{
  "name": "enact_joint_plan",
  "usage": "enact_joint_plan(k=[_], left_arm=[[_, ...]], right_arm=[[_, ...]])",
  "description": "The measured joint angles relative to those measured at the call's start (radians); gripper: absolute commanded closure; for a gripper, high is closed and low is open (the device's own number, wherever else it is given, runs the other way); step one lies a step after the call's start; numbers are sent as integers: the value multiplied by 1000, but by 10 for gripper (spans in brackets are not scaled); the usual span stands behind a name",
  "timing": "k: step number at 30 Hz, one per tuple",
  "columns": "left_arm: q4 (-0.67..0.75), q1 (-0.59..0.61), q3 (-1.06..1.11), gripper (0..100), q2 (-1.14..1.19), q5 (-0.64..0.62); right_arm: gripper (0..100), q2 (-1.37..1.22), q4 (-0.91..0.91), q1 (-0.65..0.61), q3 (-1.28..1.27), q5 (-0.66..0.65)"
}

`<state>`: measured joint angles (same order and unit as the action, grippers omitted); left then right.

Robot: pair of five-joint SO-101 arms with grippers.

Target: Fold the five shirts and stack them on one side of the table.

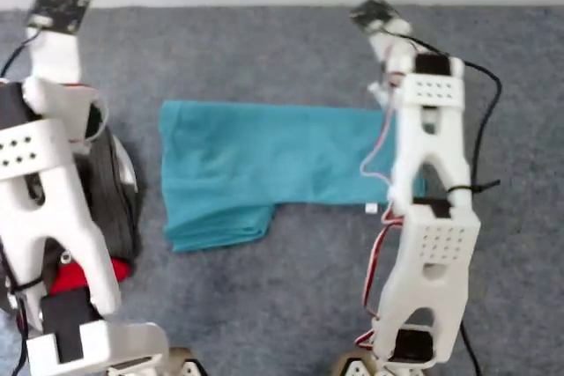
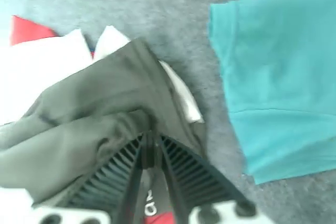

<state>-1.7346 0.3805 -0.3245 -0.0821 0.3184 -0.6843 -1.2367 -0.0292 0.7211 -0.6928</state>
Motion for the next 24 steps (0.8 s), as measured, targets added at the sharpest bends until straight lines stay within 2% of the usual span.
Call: enact_joint_plan(k=[8,13,24], left_arm=[[0,230,0,985,-9,0],[9,318,0,985,-9,0],[23,338,43,985,-9,0]], right_arm=[[990,28,-322,-250,12,0],[990,28,-508,-413,12,3],[990,28,-514,-644,-61,123]])
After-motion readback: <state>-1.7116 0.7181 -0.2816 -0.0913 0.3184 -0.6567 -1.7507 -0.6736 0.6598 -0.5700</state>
